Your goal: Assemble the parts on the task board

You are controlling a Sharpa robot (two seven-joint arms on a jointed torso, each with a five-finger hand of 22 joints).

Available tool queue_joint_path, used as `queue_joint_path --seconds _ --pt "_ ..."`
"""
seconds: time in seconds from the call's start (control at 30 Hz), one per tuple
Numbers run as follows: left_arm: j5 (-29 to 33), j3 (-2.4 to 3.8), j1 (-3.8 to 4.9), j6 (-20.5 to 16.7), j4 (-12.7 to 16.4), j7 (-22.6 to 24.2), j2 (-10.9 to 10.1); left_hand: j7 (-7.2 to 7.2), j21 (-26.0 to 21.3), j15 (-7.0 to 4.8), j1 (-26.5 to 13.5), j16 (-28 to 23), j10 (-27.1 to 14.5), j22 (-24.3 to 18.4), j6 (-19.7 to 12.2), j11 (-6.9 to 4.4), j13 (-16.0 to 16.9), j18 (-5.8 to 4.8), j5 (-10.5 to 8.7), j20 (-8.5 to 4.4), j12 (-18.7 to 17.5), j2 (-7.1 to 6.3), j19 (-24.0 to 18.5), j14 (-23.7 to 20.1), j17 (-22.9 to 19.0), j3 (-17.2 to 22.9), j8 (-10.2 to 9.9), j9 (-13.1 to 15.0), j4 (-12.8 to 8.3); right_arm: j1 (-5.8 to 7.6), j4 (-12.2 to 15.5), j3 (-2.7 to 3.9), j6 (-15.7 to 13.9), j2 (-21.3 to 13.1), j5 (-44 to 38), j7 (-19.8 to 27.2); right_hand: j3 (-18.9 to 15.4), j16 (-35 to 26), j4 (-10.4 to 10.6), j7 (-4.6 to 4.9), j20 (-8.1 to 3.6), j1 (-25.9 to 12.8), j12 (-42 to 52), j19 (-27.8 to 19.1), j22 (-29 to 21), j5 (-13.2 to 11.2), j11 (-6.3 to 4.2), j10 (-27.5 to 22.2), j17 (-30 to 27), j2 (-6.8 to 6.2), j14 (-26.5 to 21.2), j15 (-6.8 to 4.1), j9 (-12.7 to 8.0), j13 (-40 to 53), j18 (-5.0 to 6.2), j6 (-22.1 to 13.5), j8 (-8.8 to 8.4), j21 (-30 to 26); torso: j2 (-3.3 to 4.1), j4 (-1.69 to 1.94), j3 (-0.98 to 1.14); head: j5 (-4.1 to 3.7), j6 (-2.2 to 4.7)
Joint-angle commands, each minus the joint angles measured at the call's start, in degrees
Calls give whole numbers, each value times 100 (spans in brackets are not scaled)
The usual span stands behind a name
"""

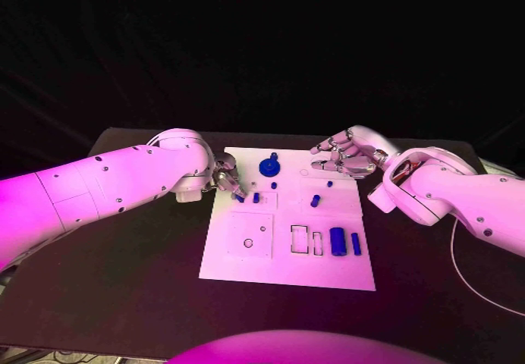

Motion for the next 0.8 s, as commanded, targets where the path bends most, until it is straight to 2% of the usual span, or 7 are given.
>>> queue_joint_path --seconds 0.03,0.8 --pt "53 -25 -39 185 31 0 36 -107 35 -39 -92 14 58 695 175 -13 28 -91 -1 -45 51 -2 158 602 1508 -39 20 -3 19 -4 7 1 64 1 -2 17 6 -20 31 -11 -3 -39 8 -36 -5 17 -8 -9 -4 39 288 21 6 -1 31 39 31 -34 0 -1 -4 1 -10" --pt "53 -21 -38 98 66 -24 32 -153 95 -65 -429 14 190 781 372 -50 195 -112 -12 -71 178 68 208 602 1508 -259 -3 -48 181 -4 -9 1 84 13 3 13 -3 -24 67 -12 -2 -75 20 -33 -2 29 -8 -2 -8 59 288 22 6 1 30 44 32 -33 -4 2 -3 -12 -44"
